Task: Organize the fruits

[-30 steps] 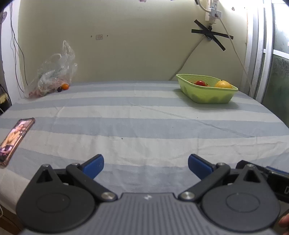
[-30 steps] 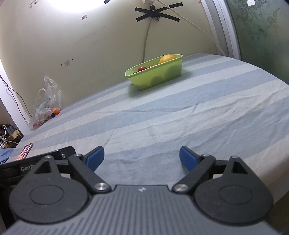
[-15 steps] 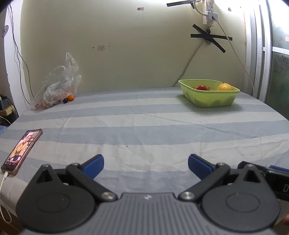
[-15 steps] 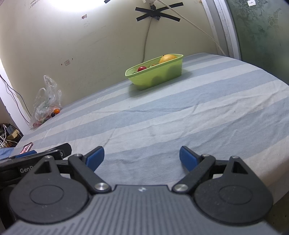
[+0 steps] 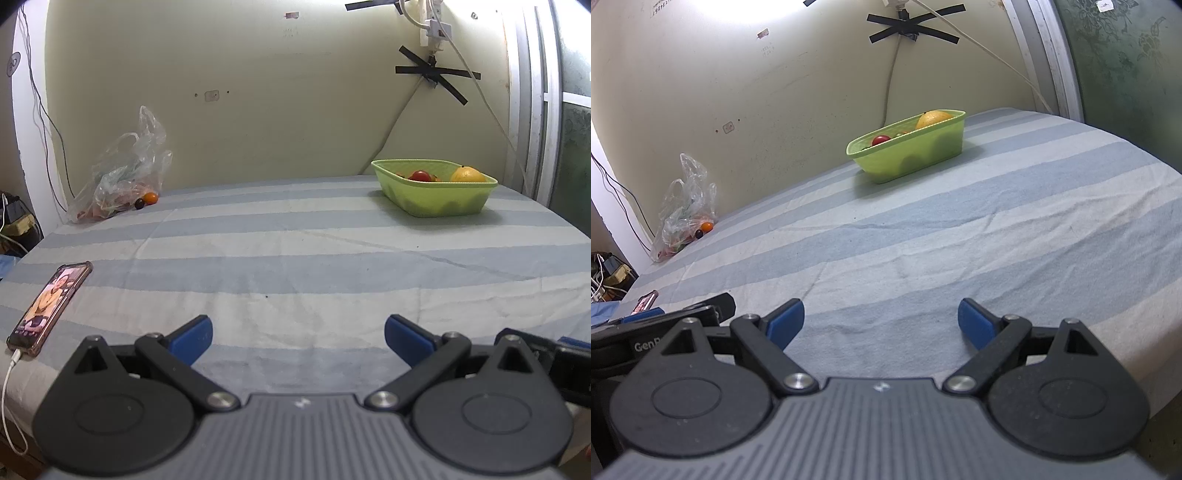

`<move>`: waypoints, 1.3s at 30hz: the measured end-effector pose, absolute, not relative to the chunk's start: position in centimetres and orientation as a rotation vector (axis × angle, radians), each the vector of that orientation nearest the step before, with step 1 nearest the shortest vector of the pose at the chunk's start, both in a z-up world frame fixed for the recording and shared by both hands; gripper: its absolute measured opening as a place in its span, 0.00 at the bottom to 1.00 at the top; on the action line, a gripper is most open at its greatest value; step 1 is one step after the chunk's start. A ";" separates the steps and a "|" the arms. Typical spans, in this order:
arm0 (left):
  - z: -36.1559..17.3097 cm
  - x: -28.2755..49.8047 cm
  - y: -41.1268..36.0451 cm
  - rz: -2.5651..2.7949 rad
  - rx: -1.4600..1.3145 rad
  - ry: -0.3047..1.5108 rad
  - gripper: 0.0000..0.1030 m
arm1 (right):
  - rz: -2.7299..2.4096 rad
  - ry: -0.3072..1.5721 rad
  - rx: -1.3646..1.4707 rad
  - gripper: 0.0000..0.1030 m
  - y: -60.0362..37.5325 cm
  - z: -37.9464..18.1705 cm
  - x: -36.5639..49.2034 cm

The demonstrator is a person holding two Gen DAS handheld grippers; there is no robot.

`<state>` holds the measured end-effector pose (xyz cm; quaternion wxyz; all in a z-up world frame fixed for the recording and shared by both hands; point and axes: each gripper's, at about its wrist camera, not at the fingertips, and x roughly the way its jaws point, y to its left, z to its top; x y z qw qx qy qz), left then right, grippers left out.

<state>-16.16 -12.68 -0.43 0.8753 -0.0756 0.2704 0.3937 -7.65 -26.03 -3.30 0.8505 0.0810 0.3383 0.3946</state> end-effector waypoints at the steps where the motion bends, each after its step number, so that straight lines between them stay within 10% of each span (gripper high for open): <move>1: -0.5 -16.2 -12.7 0.822 -0.160 0.566 1.00 | 0.831 0.712 0.171 0.89 -26.0 -3.3 -7.7; 39: -0.8 -16.0 -12.7 0.801 -0.142 0.586 1.00 | 0.837 0.716 0.154 0.90 -25.8 -3.5 -7.8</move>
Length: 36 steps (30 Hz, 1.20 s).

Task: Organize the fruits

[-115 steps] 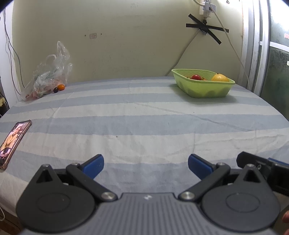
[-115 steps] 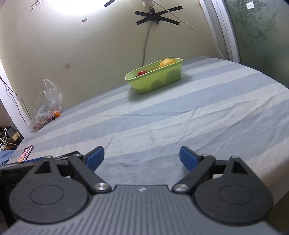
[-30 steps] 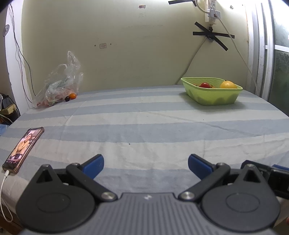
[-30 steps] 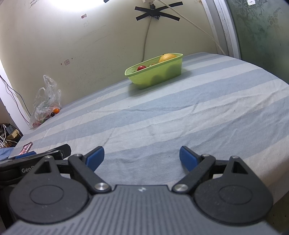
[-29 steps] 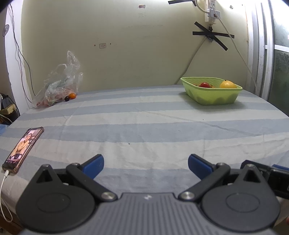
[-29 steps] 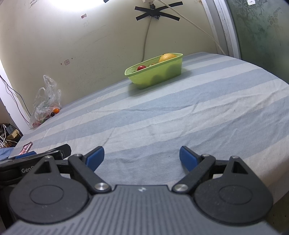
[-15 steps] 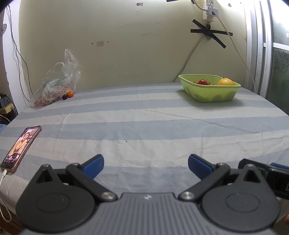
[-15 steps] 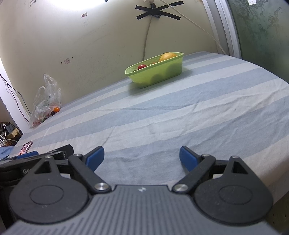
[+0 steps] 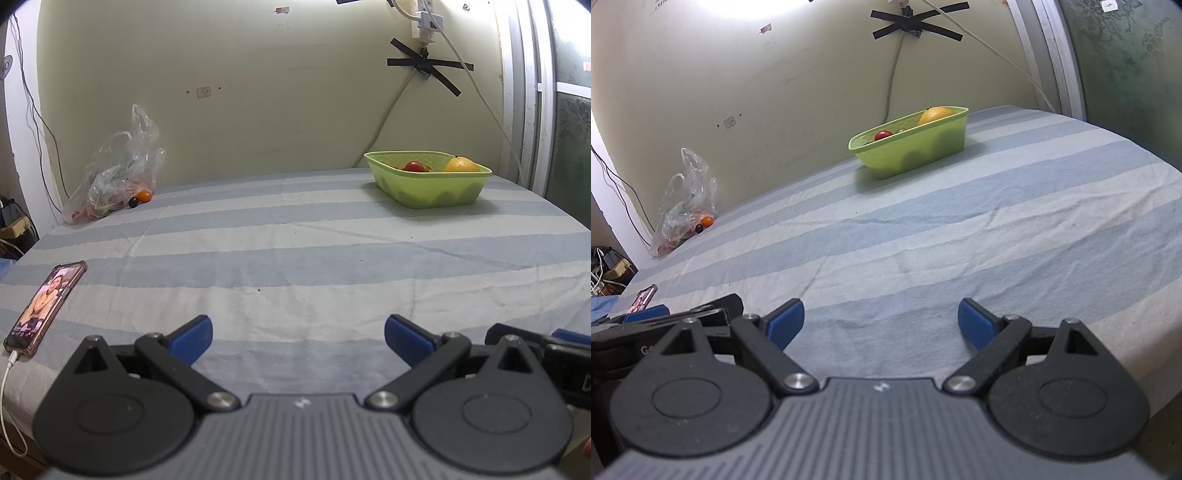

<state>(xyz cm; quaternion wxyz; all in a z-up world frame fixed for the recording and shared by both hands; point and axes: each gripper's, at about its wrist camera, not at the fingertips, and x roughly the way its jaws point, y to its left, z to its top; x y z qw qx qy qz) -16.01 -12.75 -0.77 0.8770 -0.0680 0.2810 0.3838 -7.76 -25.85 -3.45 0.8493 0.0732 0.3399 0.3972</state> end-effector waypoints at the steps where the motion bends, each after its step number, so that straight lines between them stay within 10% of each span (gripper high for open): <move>1: -0.8 -16.0 -12.7 0.802 -0.141 0.586 1.00 | 0.837 0.716 0.154 0.90 -25.8 -3.5 -7.8; 36: -0.6 -15.9 -12.9 0.792 -0.131 0.603 1.00 | 0.835 0.717 0.150 0.90 -25.7 -3.4 -7.9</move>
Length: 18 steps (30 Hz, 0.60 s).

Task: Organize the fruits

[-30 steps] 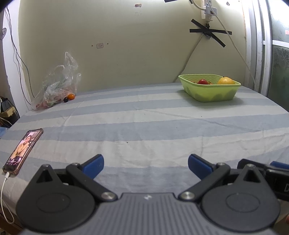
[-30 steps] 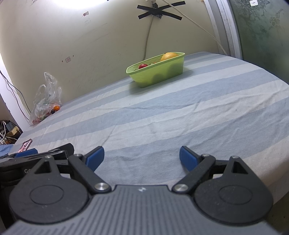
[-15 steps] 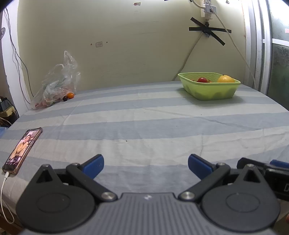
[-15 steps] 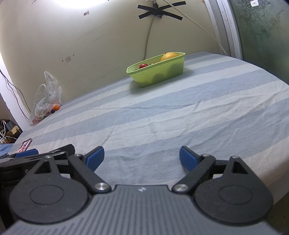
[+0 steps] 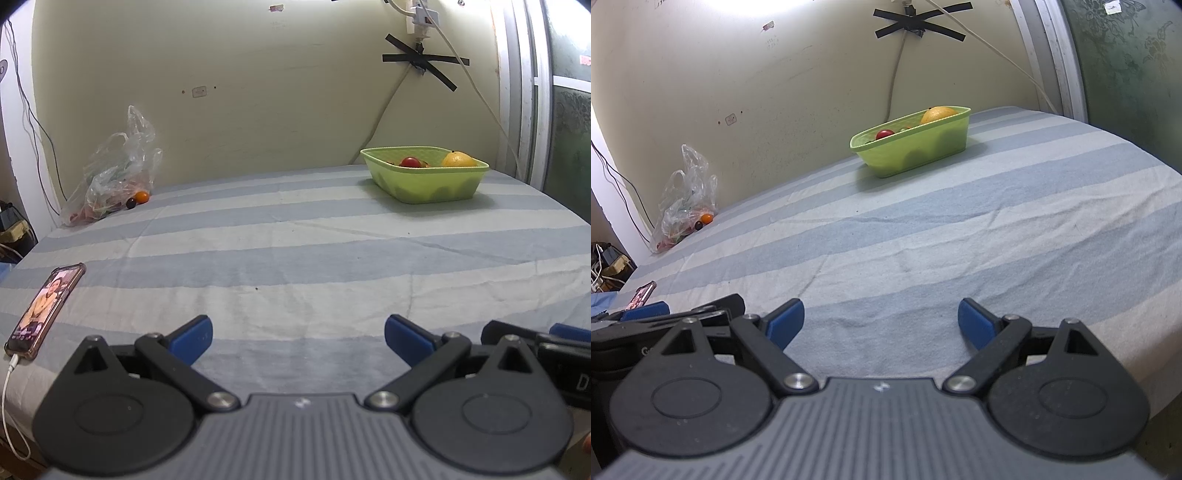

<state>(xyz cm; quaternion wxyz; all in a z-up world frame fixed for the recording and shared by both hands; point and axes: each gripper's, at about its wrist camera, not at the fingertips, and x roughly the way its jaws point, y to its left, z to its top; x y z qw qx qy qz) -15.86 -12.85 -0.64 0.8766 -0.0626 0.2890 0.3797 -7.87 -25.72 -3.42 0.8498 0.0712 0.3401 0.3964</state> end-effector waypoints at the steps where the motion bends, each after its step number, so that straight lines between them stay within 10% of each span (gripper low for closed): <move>1: -0.6 -15.9 -12.9 0.793 -0.129 0.603 1.00 | 0.835 0.717 0.150 0.90 -25.7 -3.4 -7.9; 18: -0.8 -15.8 -12.8 0.789 -0.129 0.617 1.00 | 0.834 0.717 0.149 0.90 -25.6 -3.4 -7.9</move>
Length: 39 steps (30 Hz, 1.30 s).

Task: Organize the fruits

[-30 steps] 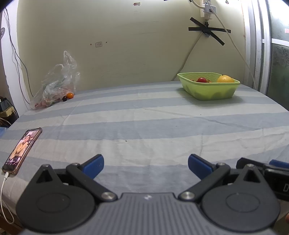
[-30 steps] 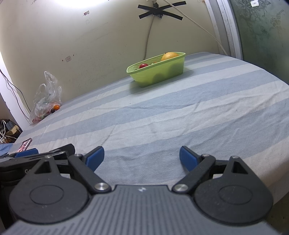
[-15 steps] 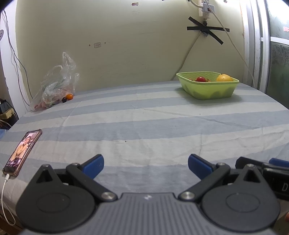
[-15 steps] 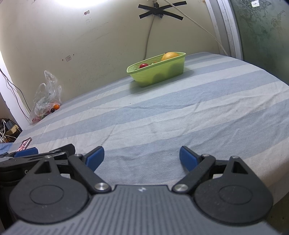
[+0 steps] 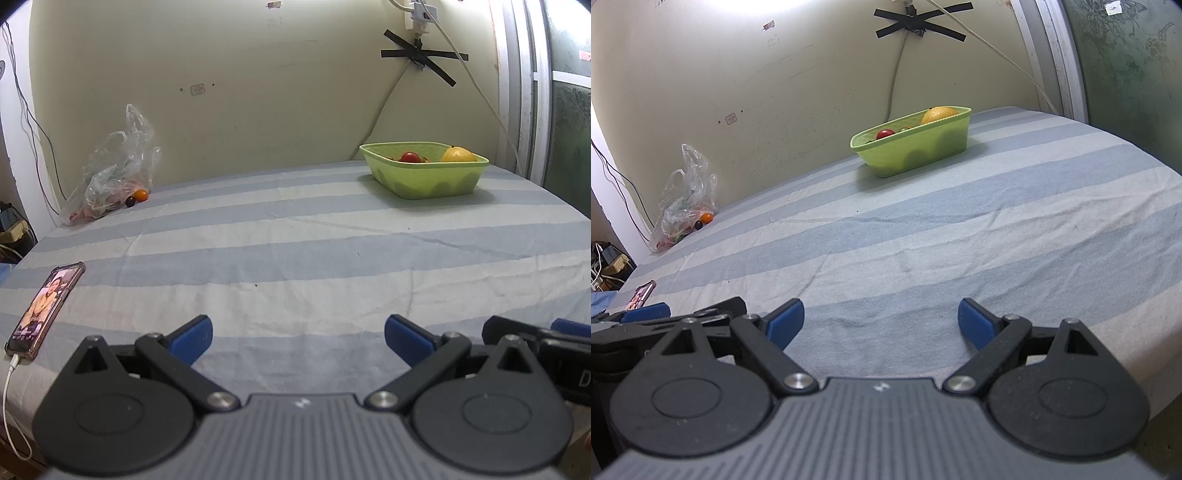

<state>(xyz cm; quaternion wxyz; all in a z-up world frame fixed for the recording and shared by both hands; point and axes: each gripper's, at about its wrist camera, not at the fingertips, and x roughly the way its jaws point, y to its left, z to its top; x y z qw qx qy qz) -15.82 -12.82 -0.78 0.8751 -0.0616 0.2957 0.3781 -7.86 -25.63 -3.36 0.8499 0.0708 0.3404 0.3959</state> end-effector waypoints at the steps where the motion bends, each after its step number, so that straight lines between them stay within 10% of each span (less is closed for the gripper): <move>1: -0.8 -15.8 -12.8 0.790 -0.129 0.618 1.00 | 0.834 0.717 0.149 0.90 -25.7 -3.4 -7.9; 39: -1.0 -15.8 -12.9 0.779 -0.125 0.629 1.00 | 0.833 0.716 0.148 0.90 -25.7 -3.4 -7.9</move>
